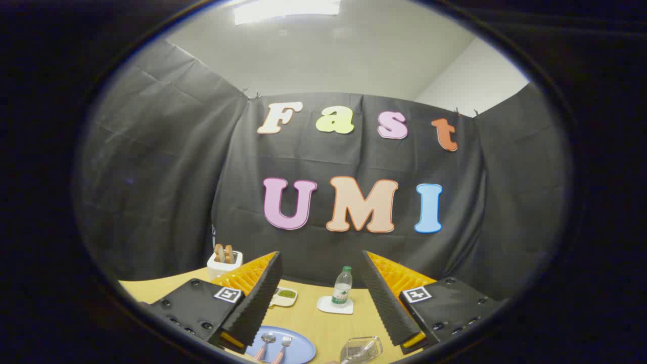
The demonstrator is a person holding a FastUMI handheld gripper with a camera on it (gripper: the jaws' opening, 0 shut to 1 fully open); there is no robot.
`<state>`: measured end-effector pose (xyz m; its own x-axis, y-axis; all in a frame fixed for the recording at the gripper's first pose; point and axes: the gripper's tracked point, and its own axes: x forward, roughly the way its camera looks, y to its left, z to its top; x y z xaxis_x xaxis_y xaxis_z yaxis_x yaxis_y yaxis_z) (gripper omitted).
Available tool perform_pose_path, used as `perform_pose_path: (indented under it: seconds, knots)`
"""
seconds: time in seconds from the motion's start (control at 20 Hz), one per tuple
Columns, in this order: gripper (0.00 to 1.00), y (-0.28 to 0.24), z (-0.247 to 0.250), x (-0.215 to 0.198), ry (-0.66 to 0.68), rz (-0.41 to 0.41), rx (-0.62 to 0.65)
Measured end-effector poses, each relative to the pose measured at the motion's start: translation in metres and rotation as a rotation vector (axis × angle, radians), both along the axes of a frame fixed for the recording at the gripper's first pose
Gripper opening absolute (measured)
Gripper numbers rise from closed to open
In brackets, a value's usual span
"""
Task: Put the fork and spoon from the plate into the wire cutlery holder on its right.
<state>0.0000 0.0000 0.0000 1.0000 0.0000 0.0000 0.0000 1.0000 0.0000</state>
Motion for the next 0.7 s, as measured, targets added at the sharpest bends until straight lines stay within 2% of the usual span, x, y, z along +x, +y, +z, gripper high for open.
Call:
perform_pose_path:
  seconds: [0.35, 0.7]
  knots:
    - [0.99, -0.001, 0.008, -0.007, -0.013, -0.006, 0.018]
    - [0.99, 0.018, 0.005, -0.003, -0.020, 0.033, 0.044]
